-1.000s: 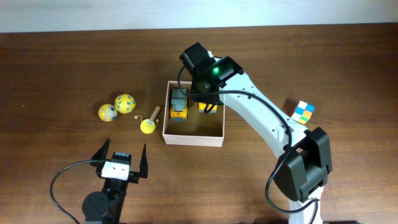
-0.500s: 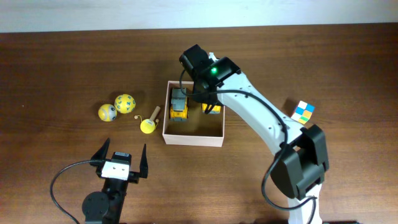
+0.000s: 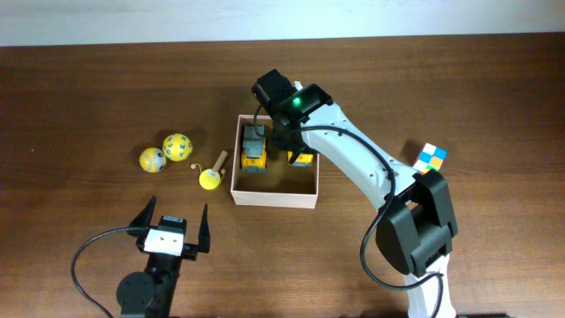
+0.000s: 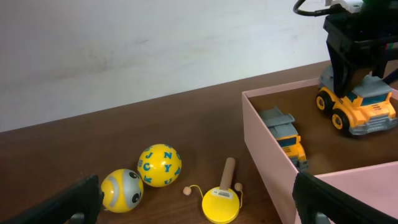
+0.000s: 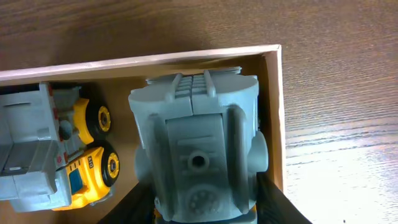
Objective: Pack container
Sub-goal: 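Lower the truck into the box beside the first truck, then open the right gripper and release the truck in the box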
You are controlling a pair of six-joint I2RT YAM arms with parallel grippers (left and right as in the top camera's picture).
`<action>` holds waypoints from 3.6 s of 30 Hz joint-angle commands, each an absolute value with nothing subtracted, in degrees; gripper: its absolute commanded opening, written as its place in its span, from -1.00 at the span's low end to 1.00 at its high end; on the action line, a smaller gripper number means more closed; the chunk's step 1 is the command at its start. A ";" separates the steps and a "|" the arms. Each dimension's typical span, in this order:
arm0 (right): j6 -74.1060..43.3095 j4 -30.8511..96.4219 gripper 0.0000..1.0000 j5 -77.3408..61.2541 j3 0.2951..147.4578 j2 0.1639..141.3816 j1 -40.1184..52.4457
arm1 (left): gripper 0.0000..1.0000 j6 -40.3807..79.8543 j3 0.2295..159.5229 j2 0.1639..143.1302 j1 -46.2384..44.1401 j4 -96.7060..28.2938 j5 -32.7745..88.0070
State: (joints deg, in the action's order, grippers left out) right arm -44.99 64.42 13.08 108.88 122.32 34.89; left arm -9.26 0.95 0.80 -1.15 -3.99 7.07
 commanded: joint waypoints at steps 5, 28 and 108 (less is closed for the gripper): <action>-45.52 64.31 -0.24 15.49 109.89 123.26 35.22 | 0.98 -9.98 0.51 0.45 -0.95 -3.90 6.85; -45.52 64.03 -0.23 15.92 109.82 124.20 35.14 | 0.98 -9.98 0.51 0.45 -0.95 -3.88 6.85; -45.52 58.43 -0.83 5.37 106.02 127.90 39.00 | 0.98 -9.98 0.51 0.45 -0.95 -3.90 6.85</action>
